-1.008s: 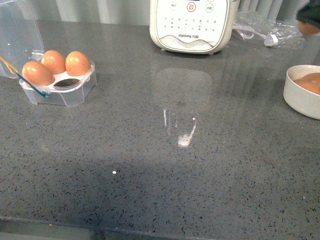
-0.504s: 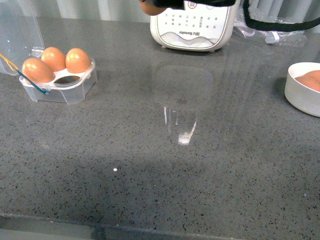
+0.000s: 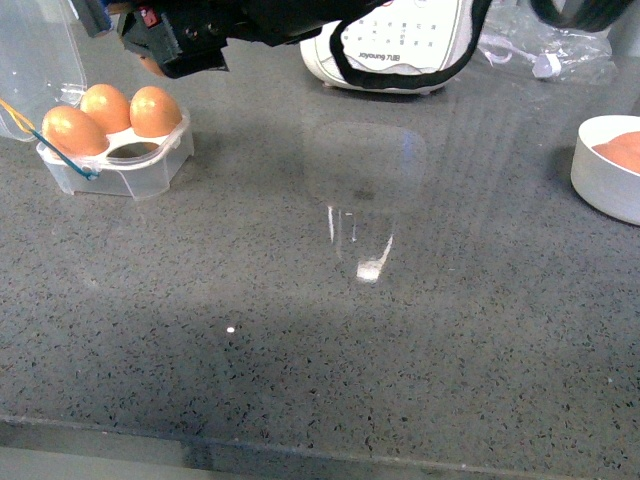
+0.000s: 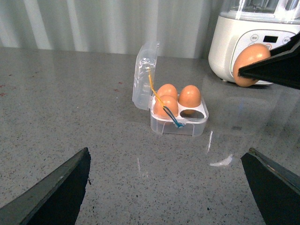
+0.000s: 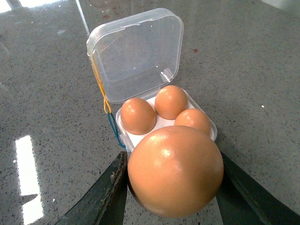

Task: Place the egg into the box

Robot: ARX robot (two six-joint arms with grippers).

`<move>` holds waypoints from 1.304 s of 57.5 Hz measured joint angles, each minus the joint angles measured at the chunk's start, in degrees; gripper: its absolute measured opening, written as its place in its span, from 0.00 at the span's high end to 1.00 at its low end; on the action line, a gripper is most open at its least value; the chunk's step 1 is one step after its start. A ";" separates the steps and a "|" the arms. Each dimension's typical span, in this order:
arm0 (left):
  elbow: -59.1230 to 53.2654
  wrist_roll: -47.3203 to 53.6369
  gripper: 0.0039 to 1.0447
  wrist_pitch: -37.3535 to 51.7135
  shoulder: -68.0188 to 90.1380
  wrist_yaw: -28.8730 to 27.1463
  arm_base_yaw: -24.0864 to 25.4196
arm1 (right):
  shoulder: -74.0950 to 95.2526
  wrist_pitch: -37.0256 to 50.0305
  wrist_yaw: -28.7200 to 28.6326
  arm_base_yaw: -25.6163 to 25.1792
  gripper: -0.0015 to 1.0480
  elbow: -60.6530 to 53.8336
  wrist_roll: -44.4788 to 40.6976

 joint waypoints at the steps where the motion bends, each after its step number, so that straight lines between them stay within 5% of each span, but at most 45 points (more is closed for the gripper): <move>1: 0.00 0.00 0.06 0.00 0.00 0.00 0.00 | 0.26 -0.15 0.09 0.11 0.57 0.28 -0.02; 58: 0.00 0.00 0.06 0.00 0.00 0.00 0.00 | 14.16 -8.15 1.73 2.99 0.56 16.50 -1.55; 73: 0.00 0.00 0.06 0.00 0.00 0.00 0.00 | 14.34 -7.17 1.03 3.06 0.06 16.61 -1.22; 75: 0.00 0.00 0.06 0.00 0.00 0.00 0.00 | 14.16 -6.71 0.94 3.06 0.06 16.22 -1.14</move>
